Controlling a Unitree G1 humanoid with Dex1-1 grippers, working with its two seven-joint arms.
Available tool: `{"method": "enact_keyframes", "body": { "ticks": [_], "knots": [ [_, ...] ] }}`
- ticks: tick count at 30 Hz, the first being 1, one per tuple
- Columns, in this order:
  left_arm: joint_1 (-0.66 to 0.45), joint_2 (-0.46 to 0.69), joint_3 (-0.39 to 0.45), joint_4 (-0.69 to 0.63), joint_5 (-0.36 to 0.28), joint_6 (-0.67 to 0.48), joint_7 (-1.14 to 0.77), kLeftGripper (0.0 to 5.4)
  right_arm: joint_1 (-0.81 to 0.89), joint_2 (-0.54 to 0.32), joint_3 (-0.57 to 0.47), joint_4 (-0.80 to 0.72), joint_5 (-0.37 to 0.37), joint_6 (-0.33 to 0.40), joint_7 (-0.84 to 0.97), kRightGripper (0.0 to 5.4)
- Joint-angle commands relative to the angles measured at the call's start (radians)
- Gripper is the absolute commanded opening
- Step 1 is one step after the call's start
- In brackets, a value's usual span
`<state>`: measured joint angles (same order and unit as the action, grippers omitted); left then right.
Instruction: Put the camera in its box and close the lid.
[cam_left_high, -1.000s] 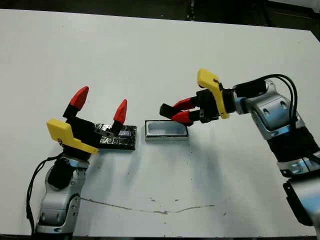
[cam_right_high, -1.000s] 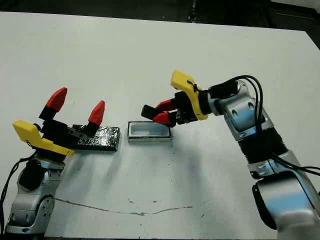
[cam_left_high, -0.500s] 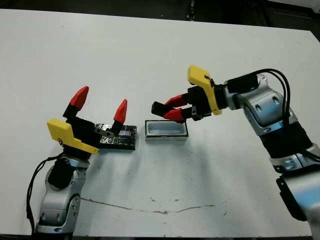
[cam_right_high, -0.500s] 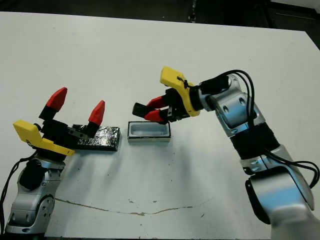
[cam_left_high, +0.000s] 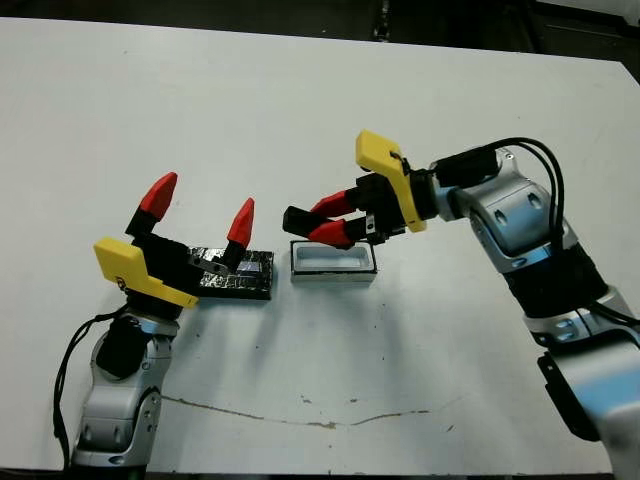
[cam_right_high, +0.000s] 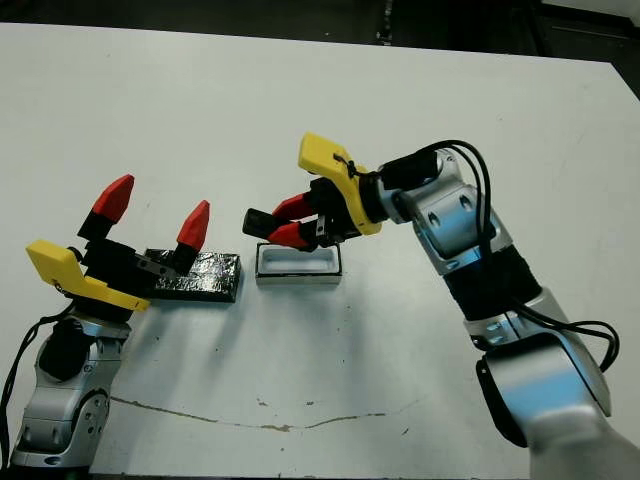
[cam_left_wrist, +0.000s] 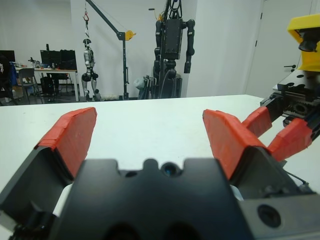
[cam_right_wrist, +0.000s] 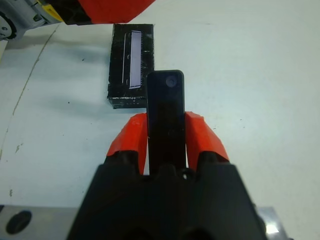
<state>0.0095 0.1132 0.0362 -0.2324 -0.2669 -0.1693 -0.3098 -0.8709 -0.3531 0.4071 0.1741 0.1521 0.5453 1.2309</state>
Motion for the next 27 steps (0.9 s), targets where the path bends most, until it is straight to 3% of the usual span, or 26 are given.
{"method": "enact_keyframes", "body": {
  "ticks": [1, 27],
  "knots": [
    [0.012, 0.001, 0.002, 0.004, 0.004, -0.005, 0.000, 5.40, 0.017, -0.003, 0.013, 0.030, -0.004, -0.026, 0.011, 1.67],
    [0.013, -0.002, -0.001, 0.009, -0.002, -0.011, -0.005, 5.40, 0.070, -0.034, 0.040, 0.035, -0.047, -0.039, 0.007, 1.67]
  ]
}}
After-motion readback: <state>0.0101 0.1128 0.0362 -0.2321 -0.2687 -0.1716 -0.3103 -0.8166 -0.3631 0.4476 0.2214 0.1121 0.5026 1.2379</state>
